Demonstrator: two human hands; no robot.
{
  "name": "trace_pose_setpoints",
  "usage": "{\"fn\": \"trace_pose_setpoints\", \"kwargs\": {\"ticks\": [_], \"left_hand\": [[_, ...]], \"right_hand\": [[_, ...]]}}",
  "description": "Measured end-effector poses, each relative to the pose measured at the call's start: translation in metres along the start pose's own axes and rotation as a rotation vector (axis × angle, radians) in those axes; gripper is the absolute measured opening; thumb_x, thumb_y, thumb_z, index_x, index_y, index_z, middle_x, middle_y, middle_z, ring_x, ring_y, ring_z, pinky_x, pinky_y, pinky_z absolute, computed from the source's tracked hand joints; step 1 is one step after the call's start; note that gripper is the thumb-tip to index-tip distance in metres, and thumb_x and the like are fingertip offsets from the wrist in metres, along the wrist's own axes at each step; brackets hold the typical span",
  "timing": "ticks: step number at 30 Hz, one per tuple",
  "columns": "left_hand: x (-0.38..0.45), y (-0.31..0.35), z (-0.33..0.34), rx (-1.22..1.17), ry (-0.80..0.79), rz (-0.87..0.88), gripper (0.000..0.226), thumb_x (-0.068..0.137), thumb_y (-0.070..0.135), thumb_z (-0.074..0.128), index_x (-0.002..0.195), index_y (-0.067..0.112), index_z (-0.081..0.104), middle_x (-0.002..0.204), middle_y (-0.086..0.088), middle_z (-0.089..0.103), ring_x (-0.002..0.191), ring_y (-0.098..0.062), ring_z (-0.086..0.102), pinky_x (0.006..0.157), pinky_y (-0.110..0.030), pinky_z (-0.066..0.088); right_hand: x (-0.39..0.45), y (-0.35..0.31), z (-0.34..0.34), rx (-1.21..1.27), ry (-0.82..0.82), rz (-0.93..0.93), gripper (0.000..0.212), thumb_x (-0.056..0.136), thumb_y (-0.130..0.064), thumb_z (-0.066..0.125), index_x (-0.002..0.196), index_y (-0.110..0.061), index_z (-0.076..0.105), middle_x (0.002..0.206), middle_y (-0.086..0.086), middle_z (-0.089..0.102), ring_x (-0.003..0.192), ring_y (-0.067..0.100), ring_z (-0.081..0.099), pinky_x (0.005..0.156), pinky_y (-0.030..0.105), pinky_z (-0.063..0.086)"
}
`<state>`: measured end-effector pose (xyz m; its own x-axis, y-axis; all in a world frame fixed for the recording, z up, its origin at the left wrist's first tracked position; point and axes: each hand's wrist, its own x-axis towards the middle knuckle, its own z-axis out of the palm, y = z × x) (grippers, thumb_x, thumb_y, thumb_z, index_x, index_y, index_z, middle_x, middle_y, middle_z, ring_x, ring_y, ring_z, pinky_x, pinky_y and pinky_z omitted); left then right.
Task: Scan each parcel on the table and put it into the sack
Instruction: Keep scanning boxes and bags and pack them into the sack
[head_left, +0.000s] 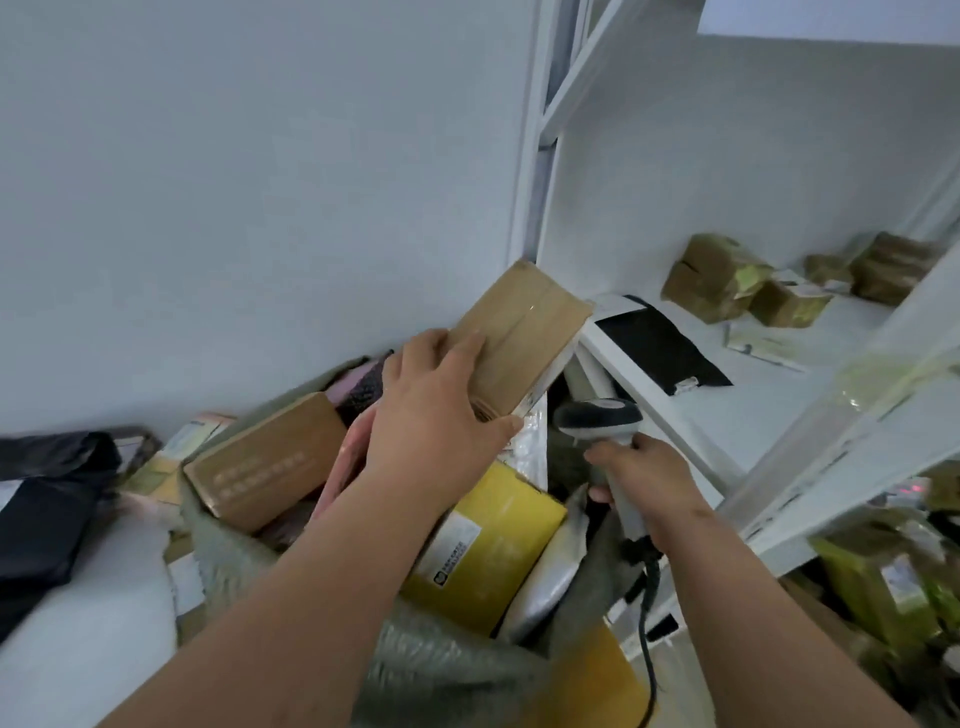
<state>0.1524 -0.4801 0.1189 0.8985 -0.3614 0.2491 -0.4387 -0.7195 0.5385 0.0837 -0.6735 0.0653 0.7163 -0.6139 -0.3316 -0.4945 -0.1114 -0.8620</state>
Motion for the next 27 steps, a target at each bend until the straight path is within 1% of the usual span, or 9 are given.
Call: {"fn": "trace_pose_setpoints", "kwargs": {"ticks": [3,6,8,11,14,15,18,24,27], "left_hand": [[0.004,0.002,0.014,0.002,-0.006,-0.065,0.086,0.077,0.056,0.072,0.150,0.037,0.031,0.153,0.003,0.026,0.141,-0.022,0.022,0.113,-0.041,0.028],[0.006,0.004,0.025,0.031,0.001,-0.109,0.086,0.076,0.057,0.072,0.150,0.038,0.032,0.153,0.003,0.027,0.140,-0.023,0.022,0.113,-0.043,0.031],[0.007,0.005,0.029,0.052,0.007,-0.124,0.086,0.076,0.057,0.072,0.150,0.038,0.032,0.153,0.004,0.026,0.140,-0.022,0.021,0.113,-0.042,0.029],[0.008,0.005,0.034,0.096,0.028,-0.128,0.086,0.076,0.056,0.073,0.151,0.038,0.033,0.152,0.002,0.026,0.139,-0.024,0.021,0.114,-0.040,0.027],[0.011,0.006,0.040,0.123,0.040,-0.136,0.086,0.075,0.057,0.073,0.150,0.038,0.036,0.149,0.000,0.029,0.137,-0.026,0.024,0.114,-0.040,0.027],[0.012,0.007,0.041,0.130,0.033,-0.138,0.086,0.074,0.058,0.073,0.149,0.038,0.036,0.148,-0.001,0.029,0.137,-0.026,0.024,0.114,-0.041,0.027],[0.014,0.013,0.045,0.203,0.006,-0.105,0.086,0.072,0.059,0.072,0.148,0.040,0.036,0.146,-0.001,0.027,0.135,-0.027,0.023,0.112,-0.041,0.029],[0.026,0.032,0.053,0.377,-0.052,0.047,0.082,0.074,0.061,0.070,0.146,0.042,0.037,0.141,-0.003,0.028,0.127,-0.029,0.026,0.104,-0.044,0.037],[0.033,0.038,0.062,0.181,-0.187,0.023,0.060,0.087,0.054,0.062,0.144,0.042,0.044,0.138,0.001,0.034,0.127,-0.024,0.036,0.109,-0.040,0.037]], "right_hand": [[0.018,0.009,-0.004,-0.027,-0.090,0.077,0.014,0.088,-0.023,0.066,0.098,-0.014,0.063,0.084,0.011,0.072,0.082,0.028,0.073,0.090,0.047,0.057],[0.029,0.016,-0.005,-0.010,-0.134,0.103,0.023,0.089,-0.023,0.066,0.107,-0.009,0.064,0.091,0.010,0.072,0.079,0.025,0.074,0.086,0.043,0.059],[0.033,0.015,-0.004,0.099,-0.105,0.073,0.022,0.089,-0.022,0.066,0.107,-0.010,0.063,0.096,0.008,0.070,0.074,0.021,0.074,0.078,0.038,0.059],[0.032,-0.004,-0.005,0.316,-0.051,-0.011,0.010,0.089,-0.018,0.067,0.098,-0.014,0.064,0.091,0.005,0.072,0.077,0.020,0.074,0.071,0.035,0.056],[0.023,-0.032,-0.012,0.403,-0.044,-0.073,0.010,0.085,-0.020,0.069,0.094,-0.015,0.069,0.079,0.004,0.077,0.082,0.022,0.075,0.079,0.038,0.059],[0.019,-0.040,-0.015,0.436,-0.051,-0.097,0.008,0.086,-0.020,0.069,0.093,-0.016,0.069,0.080,0.003,0.077,0.084,0.021,0.075,0.082,0.039,0.059],[0.006,-0.058,-0.024,0.546,-0.080,-0.167,0.003,0.090,-0.016,0.068,0.092,-0.018,0.067,0.092,0.004,0.075,0.087,0.019,0.075,0.081,0.037,0.060],[-0.004,-0.087,-0.038,0.660,-0.100,-0.239,0.004,0.090,-0.014,0.069,0.090,-0.016,0.065,0.096,0.005,0.071,0.090,0.021,0.075,0.078,0.040,0.062],[-0.007,-0.102,-0.046,0.667,-0.109,-0.294,0.005,0.090,-0.015,0.069,0.091,-0.017,0.065,0.094,0.003,0.073,0.086,0.018,0.076,0.077,0.039,0.062]]}}
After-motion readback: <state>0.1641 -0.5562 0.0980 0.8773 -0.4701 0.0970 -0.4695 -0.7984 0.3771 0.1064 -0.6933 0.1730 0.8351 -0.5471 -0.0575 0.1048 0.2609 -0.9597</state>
